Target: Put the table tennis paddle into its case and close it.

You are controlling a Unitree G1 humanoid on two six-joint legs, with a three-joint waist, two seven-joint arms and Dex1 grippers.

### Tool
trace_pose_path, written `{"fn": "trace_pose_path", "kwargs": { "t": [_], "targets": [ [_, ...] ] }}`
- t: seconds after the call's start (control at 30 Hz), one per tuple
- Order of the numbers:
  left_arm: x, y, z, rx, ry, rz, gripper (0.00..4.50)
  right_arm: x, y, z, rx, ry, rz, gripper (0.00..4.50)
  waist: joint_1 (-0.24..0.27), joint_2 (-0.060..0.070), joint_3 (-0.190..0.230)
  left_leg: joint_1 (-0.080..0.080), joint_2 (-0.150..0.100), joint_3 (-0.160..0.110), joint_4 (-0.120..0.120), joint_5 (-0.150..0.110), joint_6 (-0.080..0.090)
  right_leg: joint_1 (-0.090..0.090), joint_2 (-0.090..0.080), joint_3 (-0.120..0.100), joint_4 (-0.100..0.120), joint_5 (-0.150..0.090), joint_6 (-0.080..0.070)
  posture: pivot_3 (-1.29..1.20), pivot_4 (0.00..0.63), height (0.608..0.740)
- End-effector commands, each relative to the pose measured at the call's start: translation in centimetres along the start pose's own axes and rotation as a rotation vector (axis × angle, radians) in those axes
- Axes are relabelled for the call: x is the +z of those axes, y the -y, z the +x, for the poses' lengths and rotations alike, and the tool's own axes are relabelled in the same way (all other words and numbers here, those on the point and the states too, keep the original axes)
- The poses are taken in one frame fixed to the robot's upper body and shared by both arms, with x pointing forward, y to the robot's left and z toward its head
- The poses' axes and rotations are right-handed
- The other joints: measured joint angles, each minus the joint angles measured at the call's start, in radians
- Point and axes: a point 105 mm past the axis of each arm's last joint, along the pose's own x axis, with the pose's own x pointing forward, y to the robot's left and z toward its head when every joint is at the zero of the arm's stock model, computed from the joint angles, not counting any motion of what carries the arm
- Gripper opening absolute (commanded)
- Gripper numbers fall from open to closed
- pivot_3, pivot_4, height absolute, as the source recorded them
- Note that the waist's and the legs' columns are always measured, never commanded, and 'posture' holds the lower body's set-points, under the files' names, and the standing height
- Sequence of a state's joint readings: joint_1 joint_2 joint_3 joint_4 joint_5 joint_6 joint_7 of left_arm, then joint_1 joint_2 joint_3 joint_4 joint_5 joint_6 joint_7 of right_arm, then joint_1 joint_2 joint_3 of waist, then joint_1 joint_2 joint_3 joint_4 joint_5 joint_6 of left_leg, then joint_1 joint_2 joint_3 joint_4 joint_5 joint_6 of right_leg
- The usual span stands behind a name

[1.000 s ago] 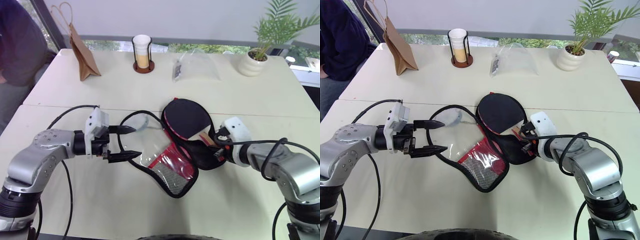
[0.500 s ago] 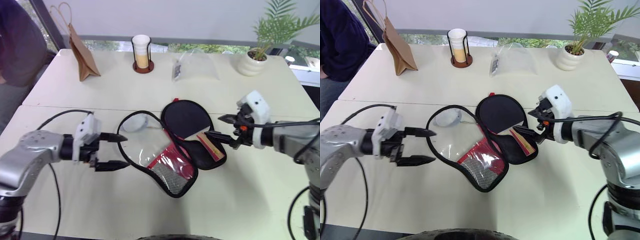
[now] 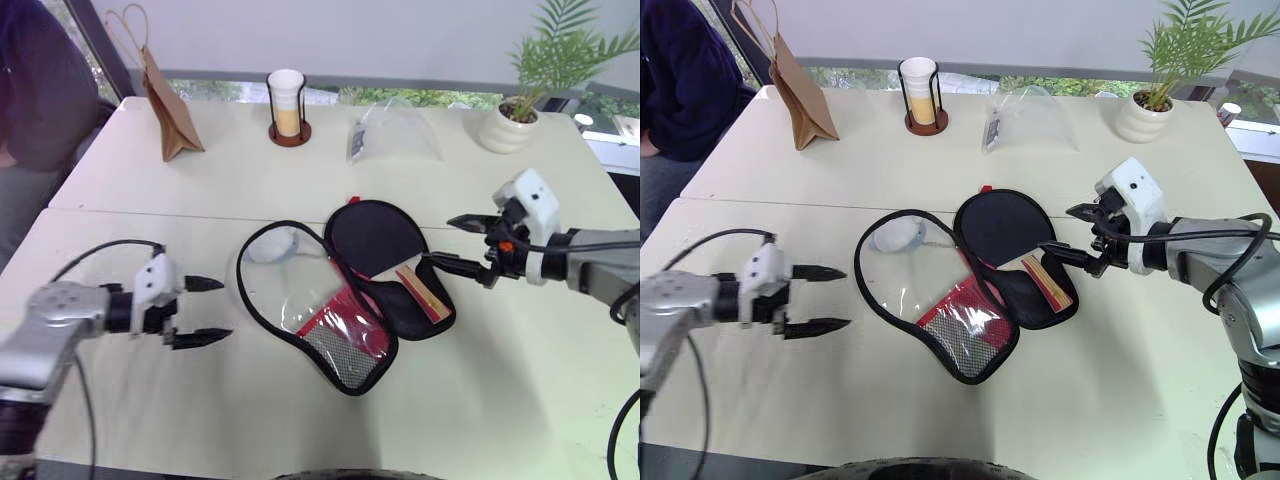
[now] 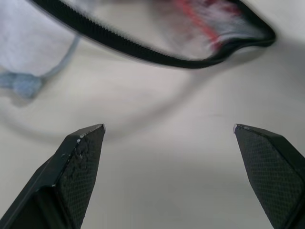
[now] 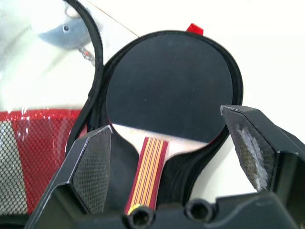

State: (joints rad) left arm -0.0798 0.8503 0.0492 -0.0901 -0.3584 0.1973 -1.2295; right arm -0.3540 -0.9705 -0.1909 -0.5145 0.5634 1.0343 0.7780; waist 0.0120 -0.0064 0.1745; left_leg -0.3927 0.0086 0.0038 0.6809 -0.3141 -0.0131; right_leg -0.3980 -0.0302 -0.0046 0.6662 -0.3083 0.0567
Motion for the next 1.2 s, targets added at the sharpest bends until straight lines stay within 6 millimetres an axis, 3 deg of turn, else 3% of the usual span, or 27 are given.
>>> {"fn": "trace_pose_path", "kwargs": {
  "t": [0.03,0.17,0.27,0.47,0.6,0.77,0.9,1.03,1.2],
  "targets": [
    [-0.2,-1.5,1.2,0.079,0.016,0.129,4.5,1.6,0.7,-1.2,-0.039,0.038,-0.053,4.02,0.0,0.0,0.0,0.0,0.0,0.0,0.0,0.0,0.0,0.0,0.0,0.0,0.0,0.0,0.0,0.0,0.15,0.74],
    [0.9,-1.8,4.0,0.079,0.118,0.173,4.5,1.9,0.7,-1.3,-0.04,0.043,-0.06,4.02,0.0,0.0,0.0,0.0,0.0,0.0,0.0,0.0,0.0,0.0,0.0,0.0,0.0,0.0,0.0,0.0,0.15,0.74],
    [3.4,-1.4,5.9,0.027,0.236,0.144,4.5,1.9,0.7,-1.5,-0.044,0.046,-0.059,4.02,0.001,0.0,0.0,0.0,0.0,0.0,0.001,0.0,0.0,0.0,0.0,0.0,0.0,0.0,0.0,0.0,0.15,0.74],
    [7.6,-1.7,6.8,-0.074,0.392,0.04,4.5,1.3,1.4,-2.3,-0.095,0.031,-0.037,4.02,0.0,0.0,0.0,0.0,0.0,0.0,0.001,0.0,0.0,0.0,0.001,0.0,0.001,0.0,0.001,0.0,0.15,0.74],
    [10.7,-3.0,8.3,-0.105,0.494,-0.055,4.5,0.9,3.1,-3.6,-0.196,0.034,-0.011,4.02,0.004,0.0,0.0,0.0,0.0,0.0,0.002,0.0,0.0,0.001,0.001,0.0,0.001,0.001,0.001,0.0,0.15,0.74],
    [13.3,-3.3,12.5,-0.172,0.507,-0.053,4.5,1.2,5.5,-6.5,-0.324,0.05,0.012,4.02,0.002,0.0,0.0,-0.001,-0.001,0.0,0.002,0.0,0.0,0.001,0.001,0.0,0.001,0.001,0.001,0.0,0.15,0.74],
    [14.0,-3.5,17.8,-0.151,0.441,-0.007,4.5,0.9,6.3,-8.5,-0.351,0.03,0.029,4.02,0.007,0.0,-0.001,0.0,-0.001,0.0,0.002,0.0,0.0,0.001,0.002,0.0,0.001,0.001,0.001,0.0,0.15,0.74],
    [13.4,-4.1,20.4,-0.089,0.366,0.049,4.5,-0.4,5.3,-7.5,-0.277,-0.003,0.081,4.02,-0.005,0.0,0.0,0.0,-0.002,0.001,0.002,-0.001,0.001,0.0,0.002,0.001,0.001,0.001,0.001,0.0,0.15,0.74],
    [14.6,-4.6,18.4,-0.131,0.423,0.064,4.5,-3.6,3.4,-4.4,-0.106,-0.054,0.205,4.02,-0.008,0.0,0.0,0.001,0.001,0.0,0.001,-0.001,0.003,-0.001,0.005,0.003,0.002,0.001,0.001,0.0,0.15,0.74]
  ]
}}
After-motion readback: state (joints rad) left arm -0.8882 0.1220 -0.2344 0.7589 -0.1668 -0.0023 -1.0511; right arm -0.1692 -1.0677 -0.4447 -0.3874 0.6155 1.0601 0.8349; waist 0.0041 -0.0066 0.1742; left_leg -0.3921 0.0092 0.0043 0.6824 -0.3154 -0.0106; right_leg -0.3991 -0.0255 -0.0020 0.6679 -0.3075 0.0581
